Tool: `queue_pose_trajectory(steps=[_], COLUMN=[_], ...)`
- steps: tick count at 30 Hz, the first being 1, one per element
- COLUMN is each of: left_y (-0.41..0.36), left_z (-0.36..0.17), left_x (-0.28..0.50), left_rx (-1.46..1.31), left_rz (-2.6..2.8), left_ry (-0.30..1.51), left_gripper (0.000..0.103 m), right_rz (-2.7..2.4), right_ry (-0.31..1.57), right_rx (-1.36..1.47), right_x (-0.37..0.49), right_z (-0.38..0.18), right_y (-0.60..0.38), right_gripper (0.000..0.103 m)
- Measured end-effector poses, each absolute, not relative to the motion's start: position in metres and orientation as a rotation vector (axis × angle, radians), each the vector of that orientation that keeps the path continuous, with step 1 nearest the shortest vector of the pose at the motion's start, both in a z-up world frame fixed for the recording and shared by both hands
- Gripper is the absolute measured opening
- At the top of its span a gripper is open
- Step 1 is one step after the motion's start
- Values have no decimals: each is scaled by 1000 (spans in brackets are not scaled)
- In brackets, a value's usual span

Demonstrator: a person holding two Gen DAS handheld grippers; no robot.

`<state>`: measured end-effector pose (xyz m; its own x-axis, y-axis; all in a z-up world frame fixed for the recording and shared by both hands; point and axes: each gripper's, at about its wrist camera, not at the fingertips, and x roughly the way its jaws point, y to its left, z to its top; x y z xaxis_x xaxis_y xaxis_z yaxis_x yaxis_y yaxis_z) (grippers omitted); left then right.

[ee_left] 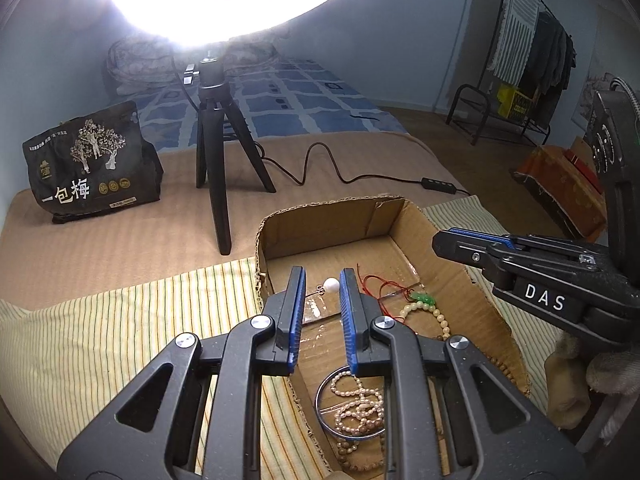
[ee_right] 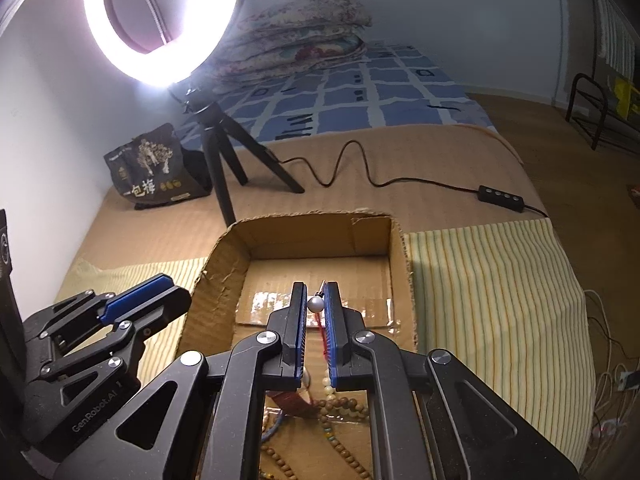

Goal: Organize jewelry
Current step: 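Open right tool to drop the earring into the box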

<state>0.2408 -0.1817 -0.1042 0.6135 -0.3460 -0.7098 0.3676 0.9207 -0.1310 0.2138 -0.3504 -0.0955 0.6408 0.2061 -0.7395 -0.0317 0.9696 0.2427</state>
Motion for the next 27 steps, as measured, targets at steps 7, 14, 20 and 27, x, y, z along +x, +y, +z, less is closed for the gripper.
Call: queue_pose_trajectory(steps=[7,14,20,27], left_y=[-182,-180,-176,-172], left_z=[-102,-97,-86,-72], left_x=[238,234,225,211], left_rx=[30,29,28,32], left_rz=[-401,-395,-389,-388], left_ry=[803,799,784,765], left_gripper=[49,50,56,56], right_rz=[118,72,52,51], right_ry=[862,822,810,787], right_rx=[215,211,205,192], right_x=[213,209,204,192], right_z=[-93,-82,-74,-59], right_y=[-353,-357,-359,-356], right_gripper=[26,52,61,62])
